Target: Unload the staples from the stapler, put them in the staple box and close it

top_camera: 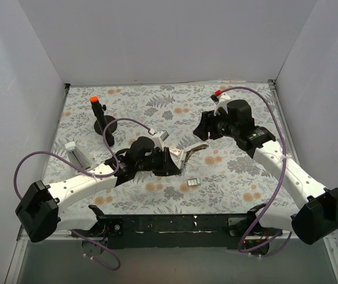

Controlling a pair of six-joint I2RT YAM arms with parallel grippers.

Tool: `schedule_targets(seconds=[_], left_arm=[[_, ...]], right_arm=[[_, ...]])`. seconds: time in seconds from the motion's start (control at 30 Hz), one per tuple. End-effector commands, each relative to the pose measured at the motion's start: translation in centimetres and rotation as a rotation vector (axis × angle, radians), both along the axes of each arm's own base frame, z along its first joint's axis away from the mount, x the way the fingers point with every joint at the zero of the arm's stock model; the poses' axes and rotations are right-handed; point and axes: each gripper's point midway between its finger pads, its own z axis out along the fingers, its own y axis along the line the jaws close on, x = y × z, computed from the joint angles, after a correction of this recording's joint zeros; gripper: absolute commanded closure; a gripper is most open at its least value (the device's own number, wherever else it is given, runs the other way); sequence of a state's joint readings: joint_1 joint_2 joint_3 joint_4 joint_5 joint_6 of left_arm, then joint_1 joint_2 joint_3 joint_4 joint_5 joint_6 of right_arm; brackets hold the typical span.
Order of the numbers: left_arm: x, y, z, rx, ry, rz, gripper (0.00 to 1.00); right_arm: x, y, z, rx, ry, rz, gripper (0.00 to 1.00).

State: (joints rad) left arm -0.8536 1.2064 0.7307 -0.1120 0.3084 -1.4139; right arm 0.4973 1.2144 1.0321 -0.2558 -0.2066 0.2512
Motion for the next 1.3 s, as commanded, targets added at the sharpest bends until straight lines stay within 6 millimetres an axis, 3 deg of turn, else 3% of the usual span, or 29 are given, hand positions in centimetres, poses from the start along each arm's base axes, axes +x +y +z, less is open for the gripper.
schedule_targets(seconds=[0.0,0.03,0.07,0.23,0.37,0.53,0.87,1.27], left_arm=[[1.0,-0.5,1.9,-0.030,-0.066,0.012,1.00],[1.1,-0.4,1.8,-0.020,-0.080,0.008,1.00],[1.3,-0.1,1.6,0.002,-0.131,-0.019,1.00],[1.5,0.7,0.9,0.088,-0.302,-0.129,1.00],[1.7,1.0,1.1,0.116,-0.426,-0.200,1.00],[2.4,0.6,1.5,0.129,-0.505,-0.241,1.00],[2.2,-0.4,0.2,0.134,-0.489,-0.309,1.00],[2.4,-0.8,-0.7,0.142,-0.485,-0.328,1.00]], right_arm=[[0.1,-0.6,3.6,-0.002,-0.028,0.022,0.34],[-0.3,-0.9,3.2,-0.015,0.010,0.027,0.34],[-0.2,-0.9,4.2,-0.006,0.010,0.036,0.34],[-2.2,1.1,4.6,0.057,0.126,0.194,0.35],[-3.7,2.4,3.8,0.108,0.220,0.291,0.36],[-5.8,3.4,-0.2,0.131,0.422,0.399,0.34],[-7.7,3.3,-5.1,0.103,0.616,0.445,0.35],[-9.2,3.6,-6.6,0.146,0.687,0.491,0.46]])
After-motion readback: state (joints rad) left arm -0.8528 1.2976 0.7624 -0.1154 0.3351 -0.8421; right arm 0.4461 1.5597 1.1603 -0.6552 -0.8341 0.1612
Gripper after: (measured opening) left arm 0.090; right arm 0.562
